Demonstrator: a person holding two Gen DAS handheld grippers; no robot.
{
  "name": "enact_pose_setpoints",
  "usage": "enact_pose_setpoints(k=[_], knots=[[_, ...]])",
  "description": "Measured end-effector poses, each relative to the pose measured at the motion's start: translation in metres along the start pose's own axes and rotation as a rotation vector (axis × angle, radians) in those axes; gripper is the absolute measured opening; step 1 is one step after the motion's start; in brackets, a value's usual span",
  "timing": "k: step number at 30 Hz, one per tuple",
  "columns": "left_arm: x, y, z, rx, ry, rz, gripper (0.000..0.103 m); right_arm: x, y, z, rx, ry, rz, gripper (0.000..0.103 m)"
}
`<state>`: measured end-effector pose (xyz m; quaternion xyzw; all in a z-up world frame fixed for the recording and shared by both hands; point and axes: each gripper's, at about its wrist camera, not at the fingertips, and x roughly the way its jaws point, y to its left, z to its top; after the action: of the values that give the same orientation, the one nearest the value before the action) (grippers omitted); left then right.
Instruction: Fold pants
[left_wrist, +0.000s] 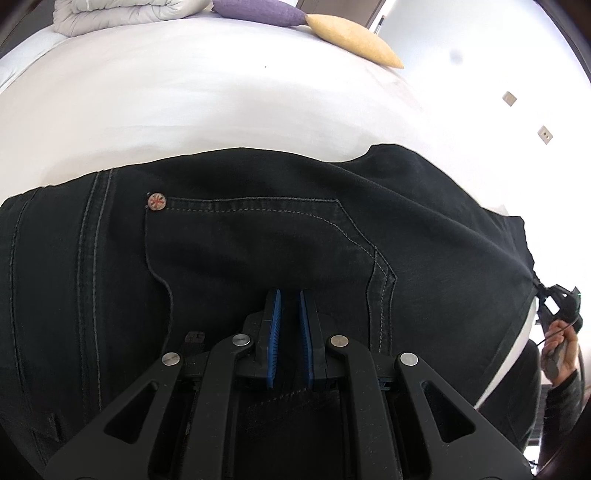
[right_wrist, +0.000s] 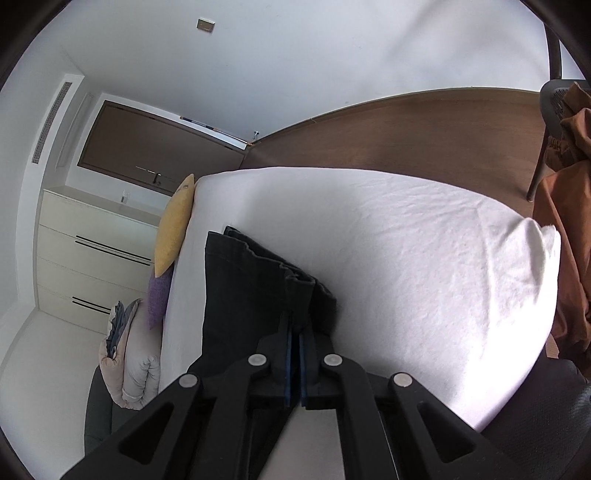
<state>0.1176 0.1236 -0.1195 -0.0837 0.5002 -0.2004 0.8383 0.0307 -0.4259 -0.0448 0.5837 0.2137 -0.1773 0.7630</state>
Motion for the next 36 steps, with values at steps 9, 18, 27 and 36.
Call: enact_pose_setpoints(k=[9,18,27,36], knots=[[-0.090,0.044,-0.022,-0.102,-0.166,0.034,0.010,-0.045,0.031,0.012,-0.082,-0.195,-0.110,0.058],[-0.125,0.064,-0.020,-0.131,-0.177,0.000,0.010,0.002,0.123,-0.062,-0.296,0.157,0.146,0.058],[-0.041,0.010,0.026,0.092,0.053,0.112,0.010,0.053,0.166,-0.173,-0.512,0.492,0.226,0.058],[-0.009,0.030,0.035,0.092,0.062,0.072,0.010,0.054,0.113,-0.173,-0.355,0.582,0.237,0.058]])
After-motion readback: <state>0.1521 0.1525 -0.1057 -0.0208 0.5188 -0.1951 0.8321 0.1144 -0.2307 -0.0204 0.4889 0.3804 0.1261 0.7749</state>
